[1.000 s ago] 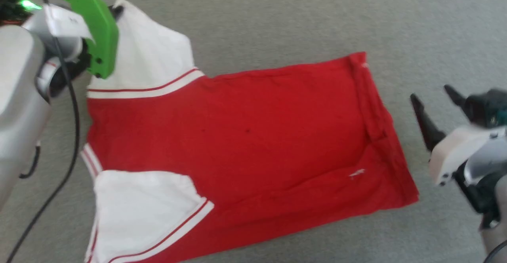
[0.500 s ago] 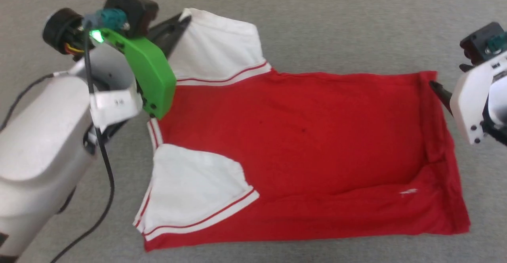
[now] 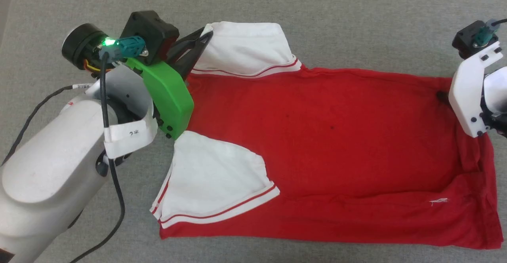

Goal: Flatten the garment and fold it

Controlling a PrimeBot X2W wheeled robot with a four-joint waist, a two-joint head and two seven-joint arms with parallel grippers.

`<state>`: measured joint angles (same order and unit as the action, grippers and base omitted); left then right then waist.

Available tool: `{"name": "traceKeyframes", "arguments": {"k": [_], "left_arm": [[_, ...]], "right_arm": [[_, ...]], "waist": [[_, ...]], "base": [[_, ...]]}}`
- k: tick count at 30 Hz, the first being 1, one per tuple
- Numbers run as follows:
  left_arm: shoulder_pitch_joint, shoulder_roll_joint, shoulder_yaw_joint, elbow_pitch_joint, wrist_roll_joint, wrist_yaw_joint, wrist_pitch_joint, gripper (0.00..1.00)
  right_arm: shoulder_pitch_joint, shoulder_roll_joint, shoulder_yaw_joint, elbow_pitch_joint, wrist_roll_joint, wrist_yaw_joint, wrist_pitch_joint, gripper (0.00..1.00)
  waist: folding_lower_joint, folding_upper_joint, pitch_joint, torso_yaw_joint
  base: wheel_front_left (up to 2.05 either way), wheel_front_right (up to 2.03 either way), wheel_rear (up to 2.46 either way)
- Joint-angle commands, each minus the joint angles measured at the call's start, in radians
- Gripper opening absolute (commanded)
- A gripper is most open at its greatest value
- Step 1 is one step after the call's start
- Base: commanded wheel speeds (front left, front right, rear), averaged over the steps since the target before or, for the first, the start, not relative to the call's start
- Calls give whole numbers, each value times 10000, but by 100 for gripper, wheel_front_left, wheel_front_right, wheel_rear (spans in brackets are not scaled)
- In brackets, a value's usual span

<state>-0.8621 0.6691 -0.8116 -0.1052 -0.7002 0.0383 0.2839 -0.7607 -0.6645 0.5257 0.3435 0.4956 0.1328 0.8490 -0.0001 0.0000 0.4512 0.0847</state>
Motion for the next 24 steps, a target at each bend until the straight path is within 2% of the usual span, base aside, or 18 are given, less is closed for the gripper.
{"name": "traceKeyframes", "arguments": {"k": [1,2,3,4,14,24], "left_arm": [[127,6,-3,-24,137,69,-55,0],[131,-1,-8,-19,133,73,-63,0],[142,-1,-14,10,127,74,-73,0],[151,1,-16,43,120,72,-84,0],[685,67,214,691,-193,332,-589,0],[2030,344,320,478,-783,806,-912,0]], "right_arm": [[297,187,420,468,69,-21,-71,100],[289,184,492,532,110,-21,-157,70],[272,187,575,602,164,-21,-287,26],[247,188,625,643,193,-21,-416,0],[45,365,324,1103,564,-21,-2659,0],[1687,213,-683,662,662,-21,-4192,0]], "waist": [[1,0,89,82],[1,0,93,84],[1,0,89,78],[1,0,82,70],[1,0,-897,-256],[1,0,-2245,-282]], "base": [[0,0,0],[0,0,0],[0,0,0],[0,0,0],[0,0,0],[0,0,0]]}}
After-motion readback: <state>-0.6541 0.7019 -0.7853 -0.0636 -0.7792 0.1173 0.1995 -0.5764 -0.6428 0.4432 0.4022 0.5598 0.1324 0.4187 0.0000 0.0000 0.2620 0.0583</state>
